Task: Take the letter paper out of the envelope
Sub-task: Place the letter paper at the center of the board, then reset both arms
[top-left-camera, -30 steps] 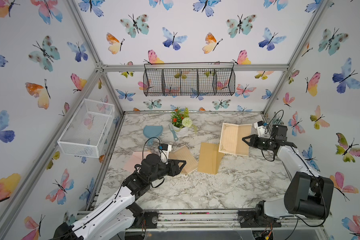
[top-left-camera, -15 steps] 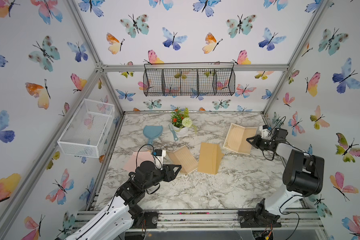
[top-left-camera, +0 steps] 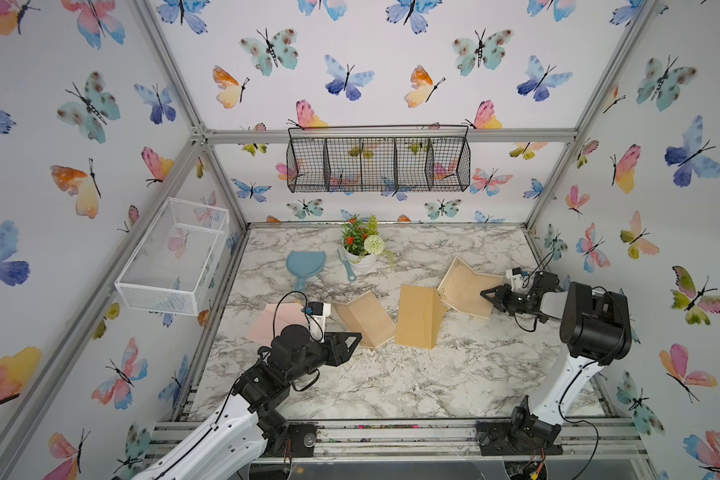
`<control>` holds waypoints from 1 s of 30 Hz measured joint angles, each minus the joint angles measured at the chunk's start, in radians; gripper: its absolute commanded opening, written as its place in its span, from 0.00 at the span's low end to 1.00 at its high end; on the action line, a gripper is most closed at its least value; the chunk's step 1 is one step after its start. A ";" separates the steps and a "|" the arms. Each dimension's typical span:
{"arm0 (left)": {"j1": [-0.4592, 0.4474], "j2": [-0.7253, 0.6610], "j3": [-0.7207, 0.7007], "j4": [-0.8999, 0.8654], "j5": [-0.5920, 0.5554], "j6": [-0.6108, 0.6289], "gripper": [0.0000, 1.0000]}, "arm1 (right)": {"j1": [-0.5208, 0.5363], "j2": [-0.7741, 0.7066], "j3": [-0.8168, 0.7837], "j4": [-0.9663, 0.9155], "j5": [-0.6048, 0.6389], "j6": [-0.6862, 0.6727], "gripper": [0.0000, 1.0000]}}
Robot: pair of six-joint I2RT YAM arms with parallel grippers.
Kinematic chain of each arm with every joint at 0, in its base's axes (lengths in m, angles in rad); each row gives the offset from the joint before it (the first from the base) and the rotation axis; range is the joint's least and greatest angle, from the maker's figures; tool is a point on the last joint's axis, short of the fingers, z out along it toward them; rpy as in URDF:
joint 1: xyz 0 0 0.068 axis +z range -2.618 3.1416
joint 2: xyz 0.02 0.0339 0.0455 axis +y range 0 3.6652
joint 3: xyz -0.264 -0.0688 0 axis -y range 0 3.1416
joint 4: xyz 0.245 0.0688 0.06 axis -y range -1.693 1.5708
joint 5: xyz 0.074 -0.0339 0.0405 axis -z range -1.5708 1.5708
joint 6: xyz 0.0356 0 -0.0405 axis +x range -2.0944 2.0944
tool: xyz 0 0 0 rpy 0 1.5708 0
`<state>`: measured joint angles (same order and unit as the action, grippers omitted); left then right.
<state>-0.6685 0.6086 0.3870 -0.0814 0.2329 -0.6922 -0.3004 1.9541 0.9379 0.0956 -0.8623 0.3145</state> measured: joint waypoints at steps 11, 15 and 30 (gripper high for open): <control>0.000 0.006 0.000 0.002 0.000 -0.004 0.57 | 0.001 -0.097 -0.012 -0.041 0.052 -0.038 0.73; 0.000 0.006 0.000 0.002 0.000 -0.005 0.57 | 0.001 -0.171 -0.014 -0.074 0.068 -0.041 0.84; 0.090 0.057 0.141 -0.119 -0.203 0.118 0.98 | 0.001 -0.682 0.046 -0.266 0.184 -0.102 0.93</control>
<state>-0.5781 0.6659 0.5282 -0.2005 0.0299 -0.5739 -0.2996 1.2720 0.9840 -0.1703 -0.6785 0.2123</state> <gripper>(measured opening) 0.975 0.861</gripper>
